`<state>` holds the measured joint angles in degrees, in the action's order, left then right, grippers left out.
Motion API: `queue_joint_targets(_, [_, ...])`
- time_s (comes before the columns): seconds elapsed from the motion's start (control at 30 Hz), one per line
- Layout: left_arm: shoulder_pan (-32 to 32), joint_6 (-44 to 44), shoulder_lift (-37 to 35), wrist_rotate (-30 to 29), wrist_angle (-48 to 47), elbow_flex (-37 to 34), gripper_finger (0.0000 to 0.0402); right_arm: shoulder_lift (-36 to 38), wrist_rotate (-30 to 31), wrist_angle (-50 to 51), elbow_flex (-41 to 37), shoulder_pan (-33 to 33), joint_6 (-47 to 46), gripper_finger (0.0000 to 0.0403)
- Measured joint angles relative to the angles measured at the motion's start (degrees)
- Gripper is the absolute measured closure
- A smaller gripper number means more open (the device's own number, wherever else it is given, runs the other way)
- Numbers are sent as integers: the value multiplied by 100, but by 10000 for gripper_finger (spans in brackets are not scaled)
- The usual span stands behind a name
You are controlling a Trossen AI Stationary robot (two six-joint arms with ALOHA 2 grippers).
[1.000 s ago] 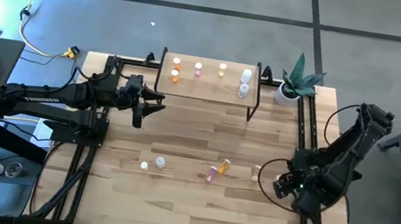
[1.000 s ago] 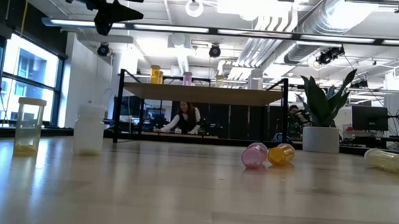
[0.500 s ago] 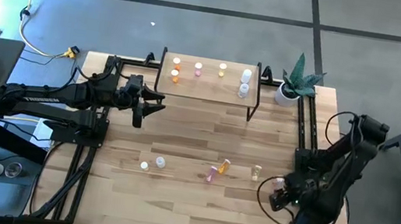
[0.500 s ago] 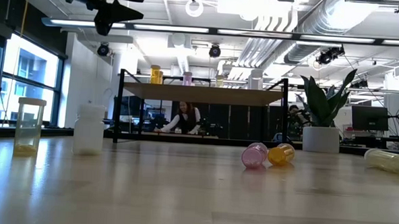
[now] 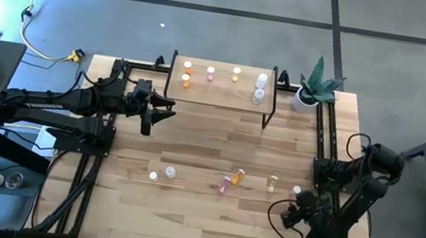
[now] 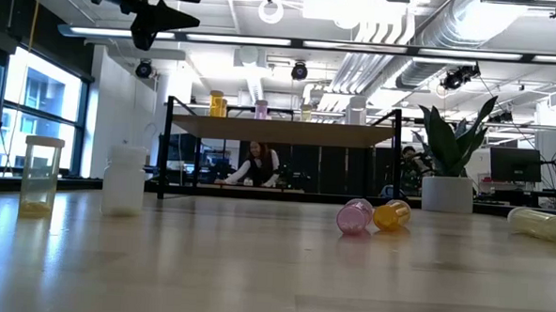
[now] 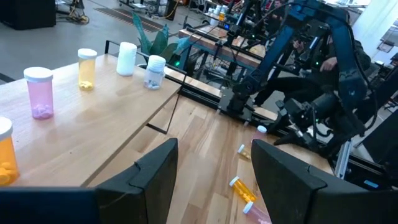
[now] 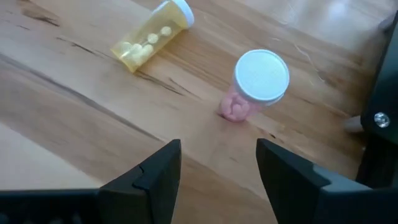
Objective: Pick and place medicine bottles onto shelf by color
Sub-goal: Put the right pink pill bottle on the shelf aligned with the other pink pill bottle
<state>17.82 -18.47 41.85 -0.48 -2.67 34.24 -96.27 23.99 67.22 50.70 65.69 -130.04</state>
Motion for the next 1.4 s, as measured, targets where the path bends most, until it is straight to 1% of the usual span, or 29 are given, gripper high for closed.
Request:
queue_joint_targets(0.2, [0, -1, 0, 0, 2, 0, 206, -363, 283, -22, 0, 0, 1, 204])
queue_joint_targets(0.6, [0, 0, 0, 1, 2, 0, 206, -1001, 310, 40, 0, -123, 0, 204])
queue_joint_targets(0.7, [2, 0, 0, 1, 2, 0, 206, -1095, 505, 46, 0, -232, 14, 204])
queue_joint_targets(1.17, [4, 129, 0, 1, 2, 0, 206, -1242, 550, 260, 0, -599, 63, 204])
queue_joint_targets(1.27, [4, 253, 0, 1, 9, 0, 206, -1252, 548, 260, 0, -656, 66, 214])
queue_joint_targets(1.4, [4, 263, 0, -16, 118, 0, 206, -1252, 554, 259, 0, -723, 146, 253])
